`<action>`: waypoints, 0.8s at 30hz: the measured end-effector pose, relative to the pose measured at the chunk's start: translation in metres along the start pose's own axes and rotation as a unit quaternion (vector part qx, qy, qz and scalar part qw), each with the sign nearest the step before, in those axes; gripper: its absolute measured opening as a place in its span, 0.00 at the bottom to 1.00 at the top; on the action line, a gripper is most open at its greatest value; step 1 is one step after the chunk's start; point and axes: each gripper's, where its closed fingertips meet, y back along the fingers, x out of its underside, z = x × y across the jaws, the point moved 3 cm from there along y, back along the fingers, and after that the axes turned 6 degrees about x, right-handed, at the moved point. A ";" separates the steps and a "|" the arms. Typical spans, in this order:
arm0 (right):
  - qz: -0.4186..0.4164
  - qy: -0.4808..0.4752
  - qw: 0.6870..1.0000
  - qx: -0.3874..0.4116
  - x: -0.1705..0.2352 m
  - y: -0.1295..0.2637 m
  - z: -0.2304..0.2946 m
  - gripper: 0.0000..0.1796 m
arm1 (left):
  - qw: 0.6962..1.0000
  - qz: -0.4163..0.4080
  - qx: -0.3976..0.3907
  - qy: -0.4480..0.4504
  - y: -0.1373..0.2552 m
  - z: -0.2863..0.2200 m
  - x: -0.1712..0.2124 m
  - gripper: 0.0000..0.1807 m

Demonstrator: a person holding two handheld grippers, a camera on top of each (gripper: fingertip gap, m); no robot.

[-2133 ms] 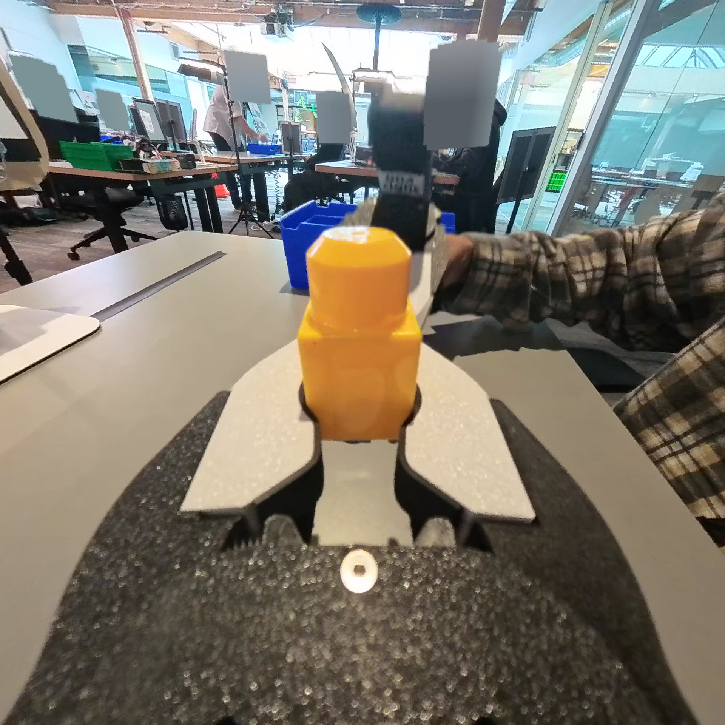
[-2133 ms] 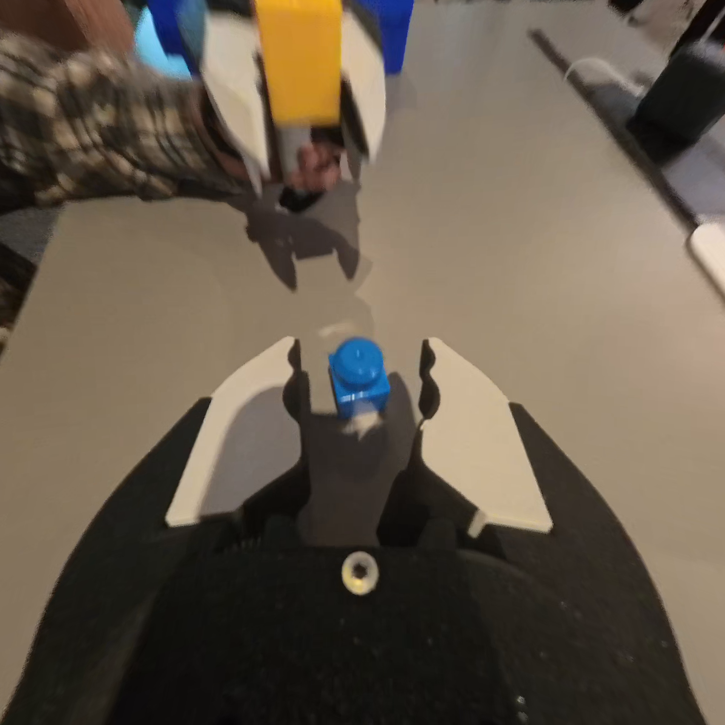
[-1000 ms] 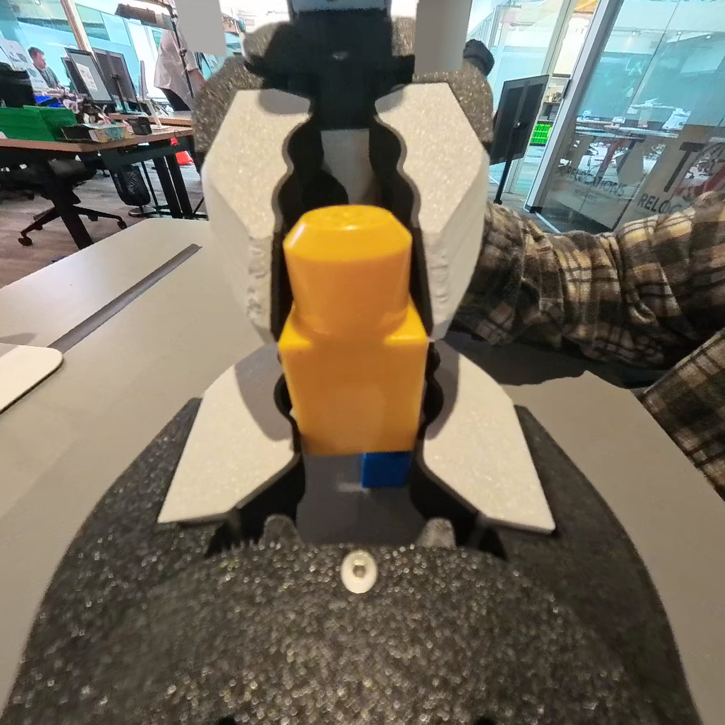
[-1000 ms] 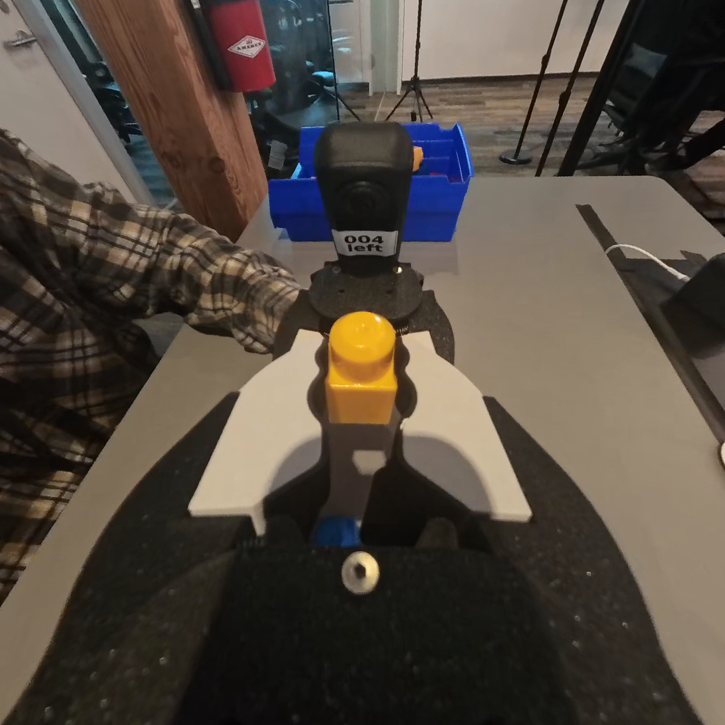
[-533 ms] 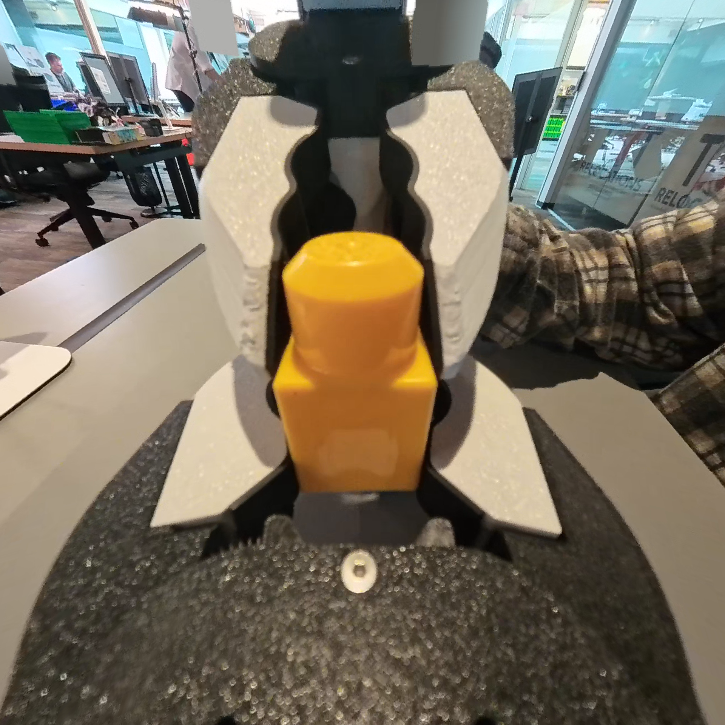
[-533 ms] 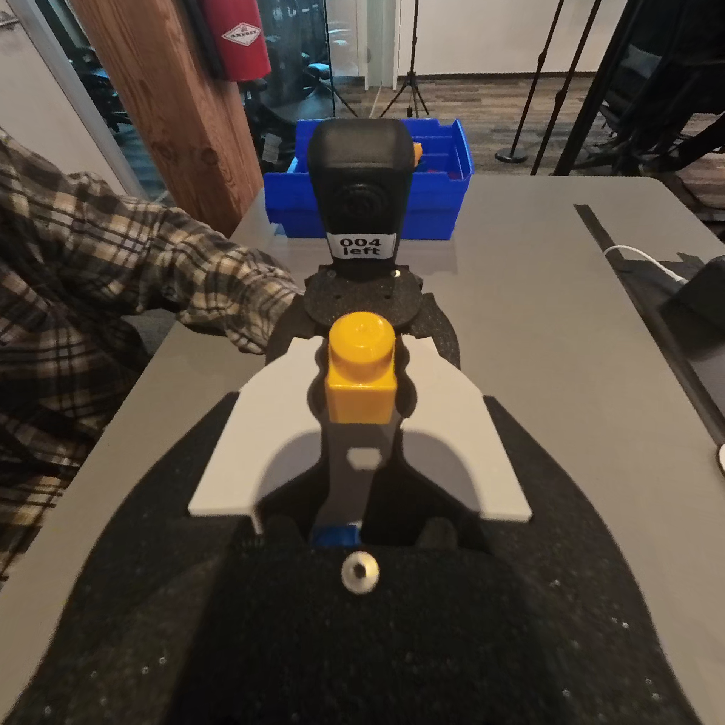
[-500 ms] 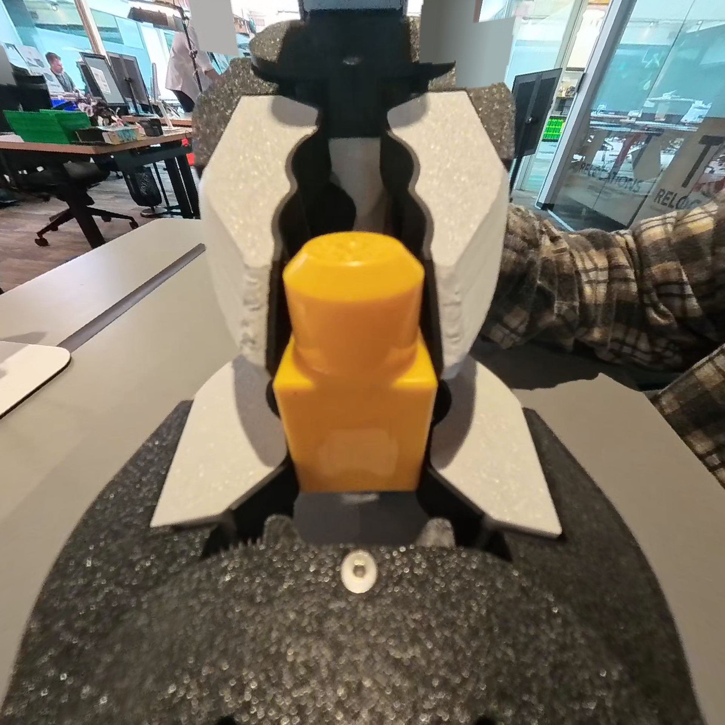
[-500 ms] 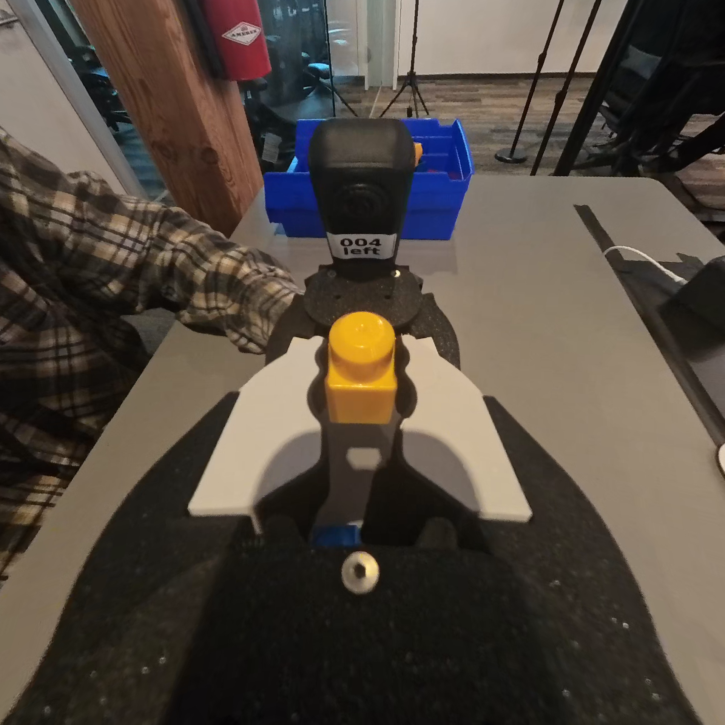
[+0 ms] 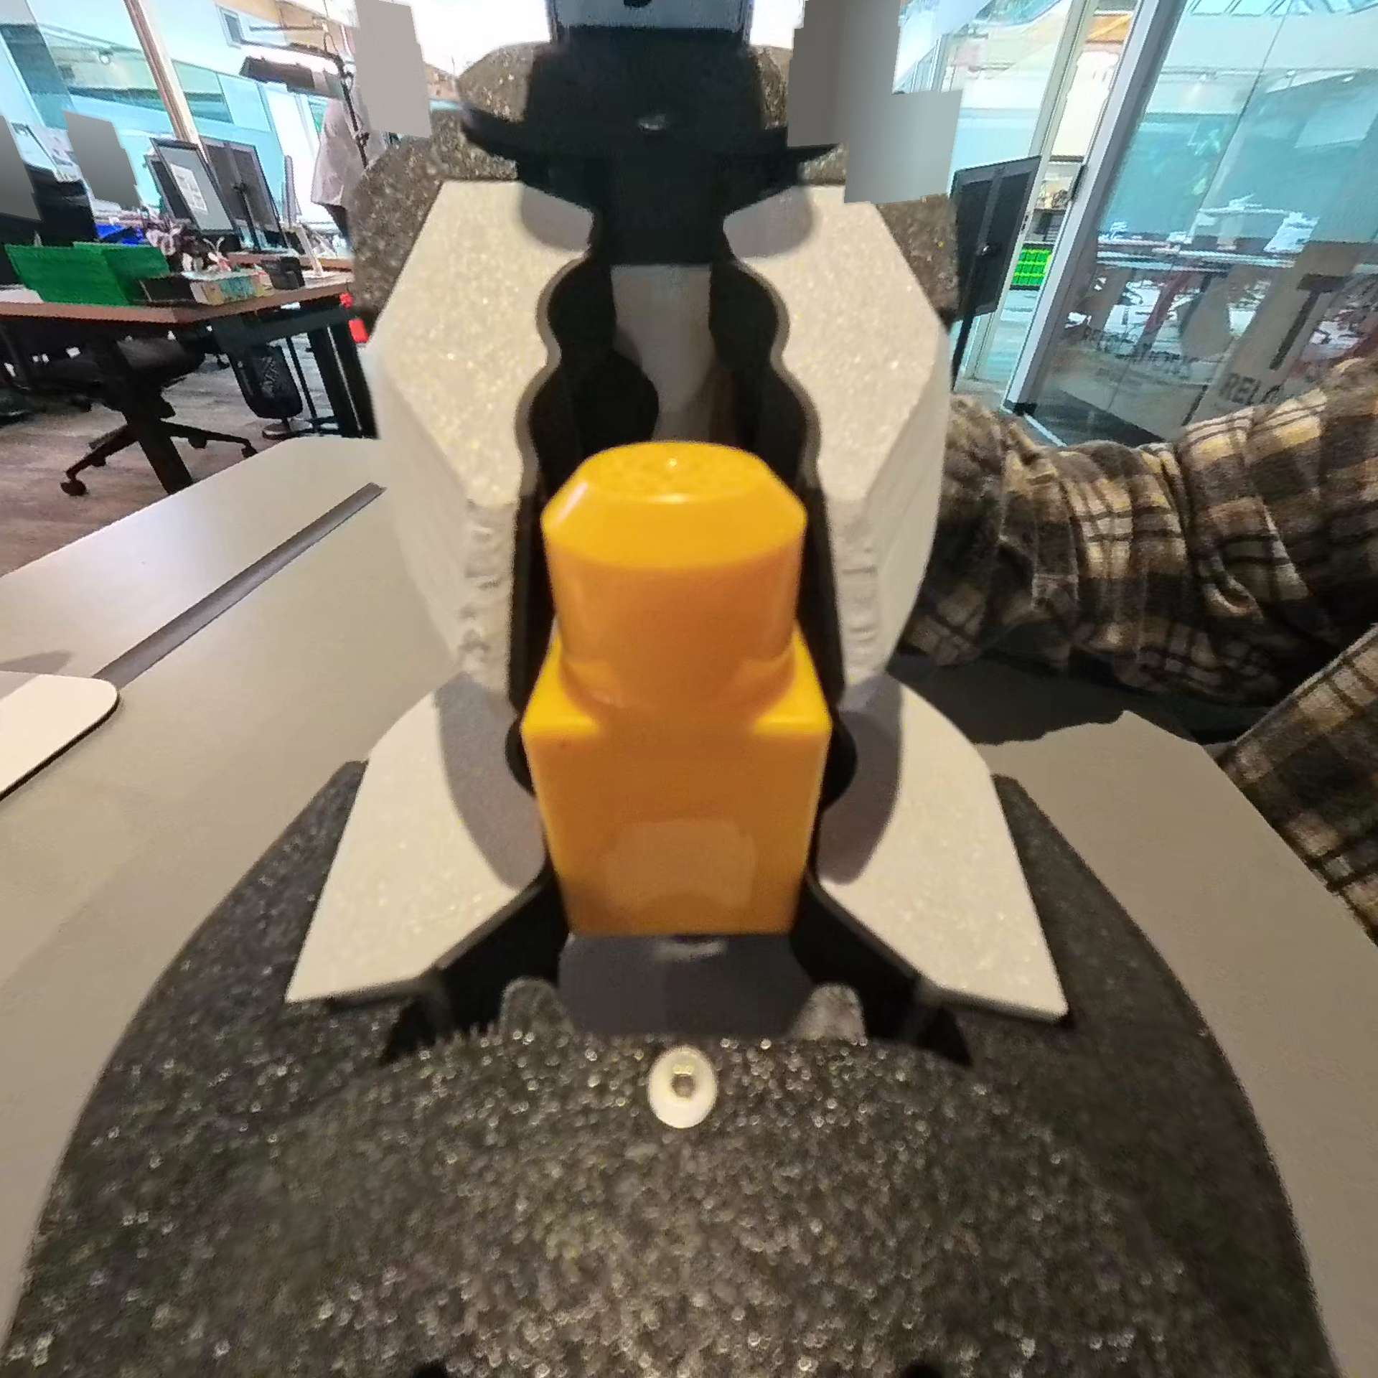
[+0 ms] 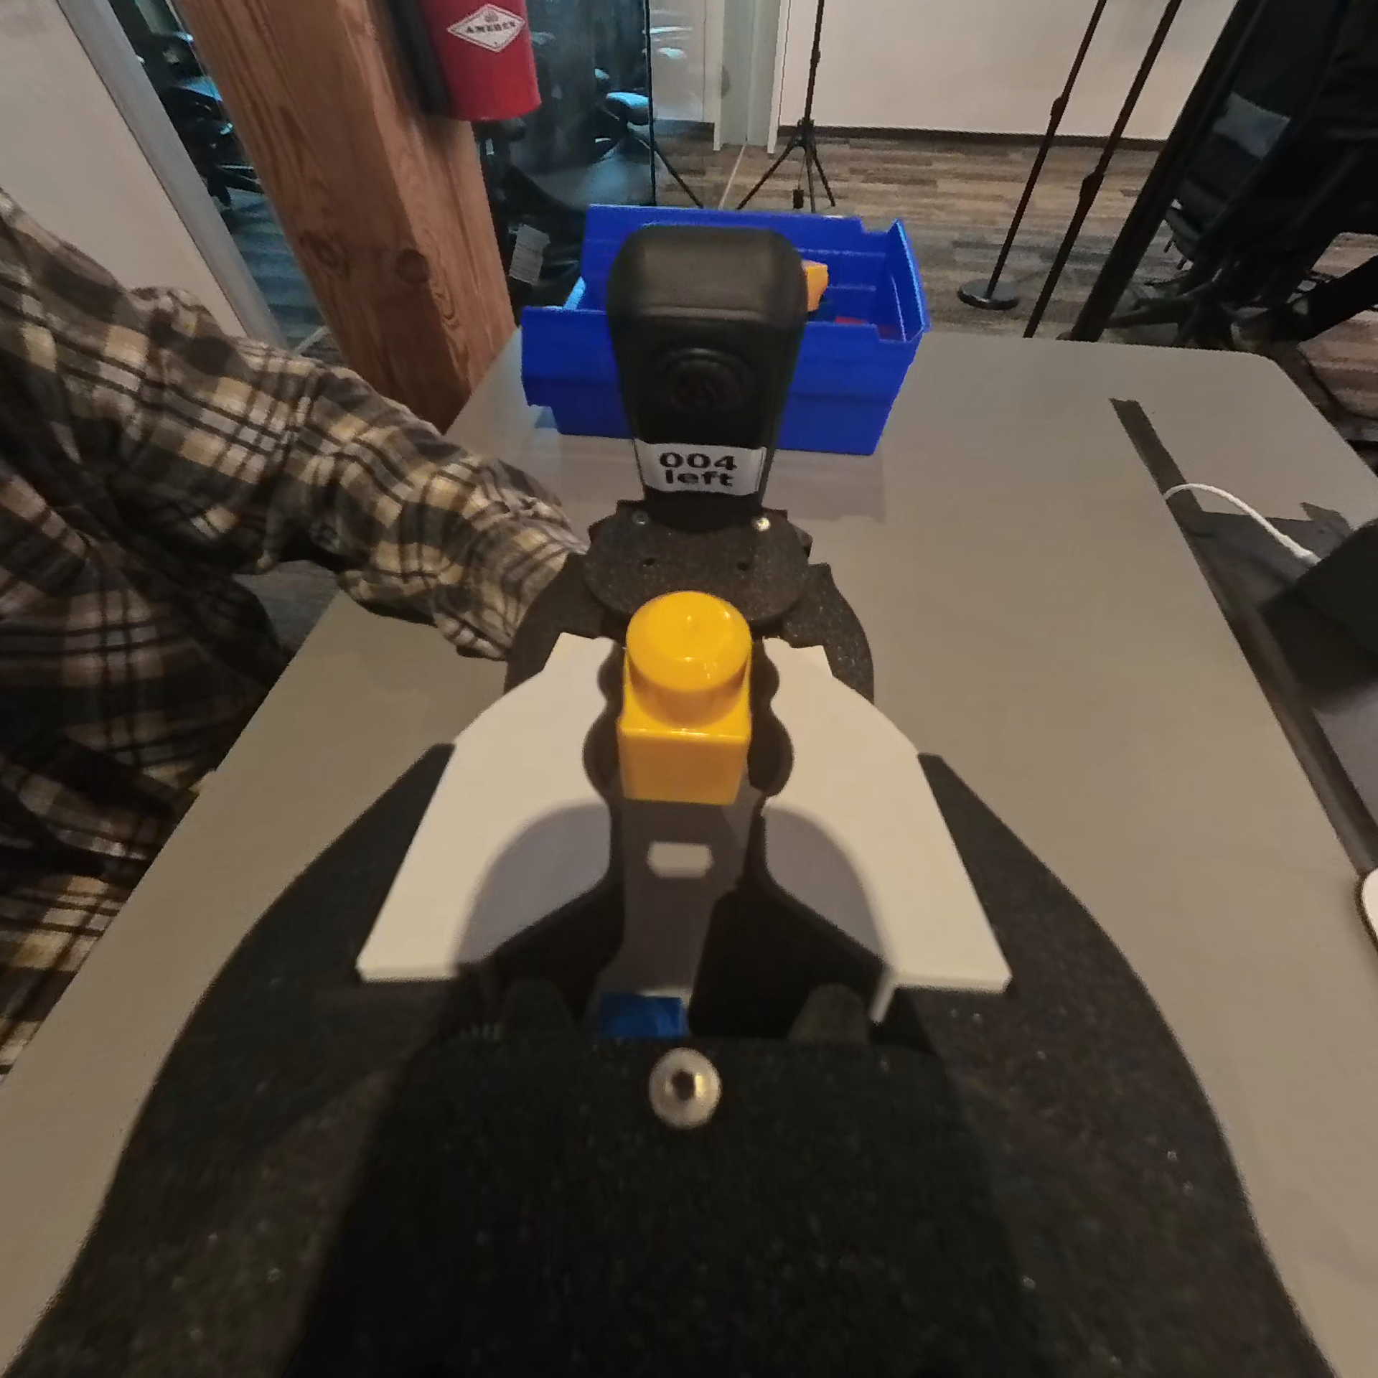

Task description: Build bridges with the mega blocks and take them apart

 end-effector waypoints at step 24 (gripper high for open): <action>0.037 0.019 0.999 0.015 -0.003 0.001 0.005 0.18 | 0.999 0.000 -0.030 -0.041 0.015 -0.003 -0.004 0.31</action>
